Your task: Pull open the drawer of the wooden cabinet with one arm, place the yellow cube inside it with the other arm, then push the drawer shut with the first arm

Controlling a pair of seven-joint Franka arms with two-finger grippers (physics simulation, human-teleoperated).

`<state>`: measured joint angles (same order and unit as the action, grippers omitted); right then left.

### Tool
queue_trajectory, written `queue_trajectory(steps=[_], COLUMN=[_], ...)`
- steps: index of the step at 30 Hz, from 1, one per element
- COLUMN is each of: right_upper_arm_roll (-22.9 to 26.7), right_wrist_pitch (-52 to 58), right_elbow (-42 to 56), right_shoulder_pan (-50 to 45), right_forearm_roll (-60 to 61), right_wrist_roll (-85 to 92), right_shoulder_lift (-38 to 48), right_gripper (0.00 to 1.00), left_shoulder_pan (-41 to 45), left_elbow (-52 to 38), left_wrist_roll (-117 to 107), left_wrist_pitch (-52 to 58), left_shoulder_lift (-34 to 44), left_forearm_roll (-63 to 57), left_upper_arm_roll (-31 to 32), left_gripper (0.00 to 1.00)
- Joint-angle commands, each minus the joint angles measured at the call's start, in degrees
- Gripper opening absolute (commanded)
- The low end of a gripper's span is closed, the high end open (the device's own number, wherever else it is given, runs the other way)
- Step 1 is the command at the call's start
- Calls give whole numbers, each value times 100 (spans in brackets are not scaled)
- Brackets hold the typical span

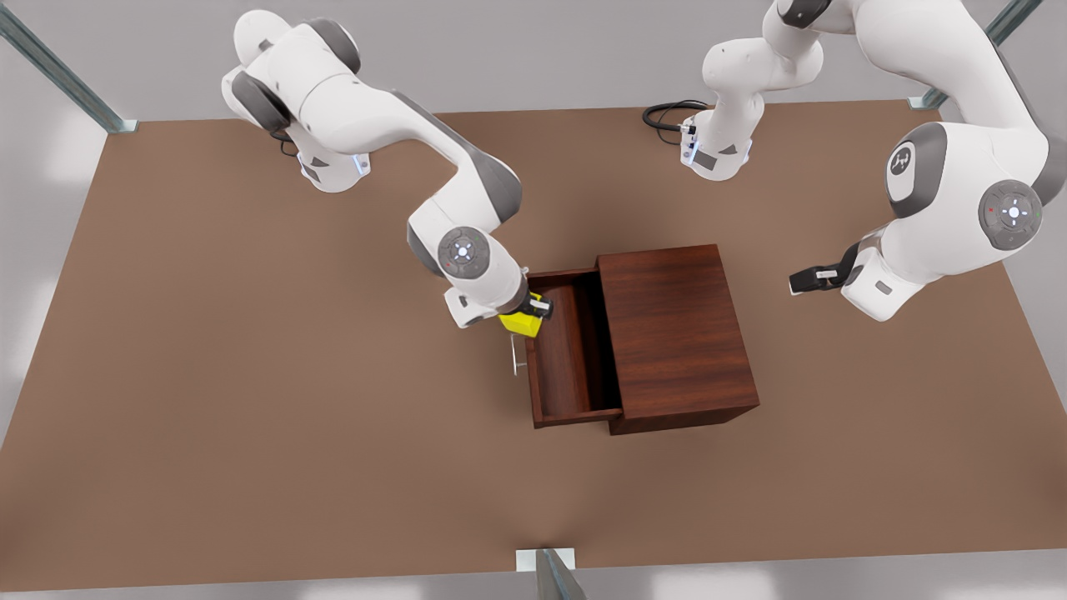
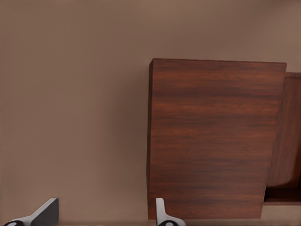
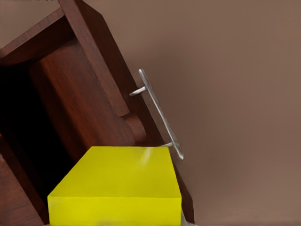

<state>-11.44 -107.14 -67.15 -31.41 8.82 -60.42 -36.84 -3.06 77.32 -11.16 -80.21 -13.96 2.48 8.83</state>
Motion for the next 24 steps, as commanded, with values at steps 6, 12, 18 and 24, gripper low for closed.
queue_trajectory(steps=[6, 12, 18, 24], right_upper_arm_roll=[10, 2, 133, 89], right_wrist_pitch=[-1221, -1283, 1878, 3077], right_elbow=[35, 35, 88, -536], right_shoulder_pan=[-321, -330, 1152, 4002], right_forearm_roll=[-74, -232, -715, -1489], right_wrist_roll=[-2765, -2800, -659, 4547], right_shoulder_lift=[-350, -350, 633, 1496], right_gripper=[52, 100, 100, 100], left_shoulder_pan=[-10, -1, 525, 3285], left_elbow=[73, 73, -24, -1429], left_wrist_roll=[316, 316, -622, -4921], left_wrist_pitch=[5, -12, -56, -865], left_shoulder_lift=[42, 42, -37, -1257], left_forearm_roll=[-2, -2, -73, -538], left_upper_arm_roll=[-4, 5, 22, 14], left_gripper=[100, 100, 100, 100])
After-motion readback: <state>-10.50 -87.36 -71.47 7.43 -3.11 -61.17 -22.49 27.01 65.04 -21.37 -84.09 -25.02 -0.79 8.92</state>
